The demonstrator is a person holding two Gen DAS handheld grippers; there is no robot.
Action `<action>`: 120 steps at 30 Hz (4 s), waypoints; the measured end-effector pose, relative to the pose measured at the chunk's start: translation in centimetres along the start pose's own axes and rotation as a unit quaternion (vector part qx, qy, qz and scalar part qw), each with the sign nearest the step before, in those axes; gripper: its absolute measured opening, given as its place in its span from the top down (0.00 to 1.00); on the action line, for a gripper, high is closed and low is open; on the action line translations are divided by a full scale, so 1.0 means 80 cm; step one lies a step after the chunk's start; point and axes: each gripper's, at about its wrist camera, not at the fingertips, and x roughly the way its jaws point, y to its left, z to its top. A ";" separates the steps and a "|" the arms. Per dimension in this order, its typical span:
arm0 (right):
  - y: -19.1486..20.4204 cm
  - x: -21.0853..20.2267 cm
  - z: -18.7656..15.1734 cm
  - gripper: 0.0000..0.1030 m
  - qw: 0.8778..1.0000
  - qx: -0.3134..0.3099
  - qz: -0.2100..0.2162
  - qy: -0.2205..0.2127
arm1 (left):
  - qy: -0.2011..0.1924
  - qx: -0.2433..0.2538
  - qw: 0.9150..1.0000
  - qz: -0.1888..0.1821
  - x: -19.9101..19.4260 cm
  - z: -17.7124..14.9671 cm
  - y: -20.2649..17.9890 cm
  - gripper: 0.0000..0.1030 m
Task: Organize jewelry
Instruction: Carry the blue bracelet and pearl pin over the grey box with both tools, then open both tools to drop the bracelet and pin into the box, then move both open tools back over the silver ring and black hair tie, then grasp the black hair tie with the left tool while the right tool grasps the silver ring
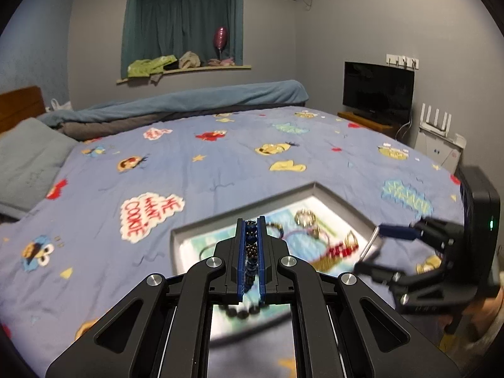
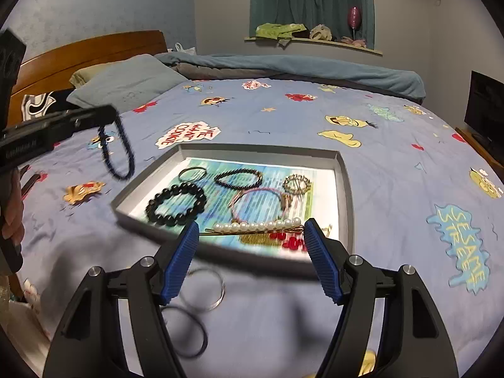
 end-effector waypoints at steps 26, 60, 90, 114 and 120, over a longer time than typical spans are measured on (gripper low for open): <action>0.042 0.126 0.015 0.33 0.991 -0.001 0.056 0.121 | 0.149 -0.065 0.987 0.015 0.153 -0.055 0.091 0.93; 0.040 0.048 0.021 0.05 0.997 0.009 0.051 0.057 | 0.090 -0.093 0.990 0.052 0.070 -0.055 0.079 0.22; 0.005 -0.030 -0.020 0.05 0.999 0.033 0.020 0.037 | 0.085 -0.080 0.992 0.042 -0.033 -0.126 0.009 0.14; -0.035 -0.042 -0.055 0.05 0.997 0.057 0.027 0.051 | 0.133 -0.060 0.989 -0.023 0.008 -0.166 -0.062 0.14; -0.045 -0.040 -0.057 0.05 0.995 0.075 0.033 0.052 | 0.127 -0.044 0.990 -0.049 0.019 -0.163 -0.093 0.42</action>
